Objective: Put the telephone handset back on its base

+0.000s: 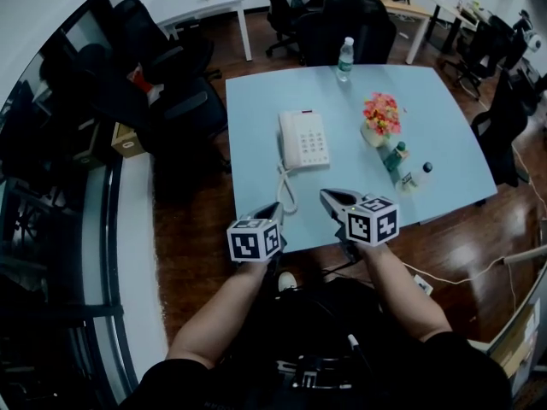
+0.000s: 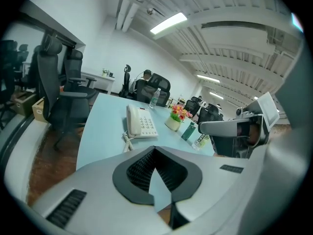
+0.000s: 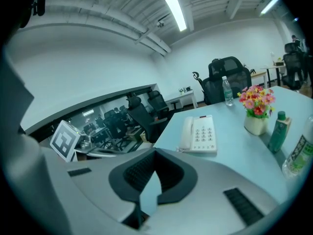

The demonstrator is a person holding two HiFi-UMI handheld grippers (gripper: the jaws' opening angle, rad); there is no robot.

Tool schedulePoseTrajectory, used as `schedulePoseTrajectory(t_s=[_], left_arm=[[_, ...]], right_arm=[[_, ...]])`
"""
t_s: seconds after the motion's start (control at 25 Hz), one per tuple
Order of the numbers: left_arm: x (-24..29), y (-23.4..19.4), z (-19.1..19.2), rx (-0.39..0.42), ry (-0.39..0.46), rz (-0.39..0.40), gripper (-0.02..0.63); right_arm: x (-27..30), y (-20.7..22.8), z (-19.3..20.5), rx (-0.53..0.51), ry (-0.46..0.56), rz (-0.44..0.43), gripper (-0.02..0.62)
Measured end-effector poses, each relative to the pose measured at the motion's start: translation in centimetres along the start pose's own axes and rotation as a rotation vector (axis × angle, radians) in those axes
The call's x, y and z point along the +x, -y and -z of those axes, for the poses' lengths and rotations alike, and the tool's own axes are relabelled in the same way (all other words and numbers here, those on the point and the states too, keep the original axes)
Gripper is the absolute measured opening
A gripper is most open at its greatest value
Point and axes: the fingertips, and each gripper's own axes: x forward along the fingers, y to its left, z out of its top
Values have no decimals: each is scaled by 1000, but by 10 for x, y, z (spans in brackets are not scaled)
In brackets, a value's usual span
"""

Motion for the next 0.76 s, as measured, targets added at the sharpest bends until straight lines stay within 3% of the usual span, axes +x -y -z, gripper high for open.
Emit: schedulePoseTrajectory(t_s=[0.32, 0.76], left_arm=[[-29, 38, 16, -54, 60, -58, 0], [-56, 131, 91, -82, 54, -86, 0]], right_arm=[[-48, -9, 15, -28, -4, -61, 14], [-162, 6, 83, -14, -18, -72, 14]])
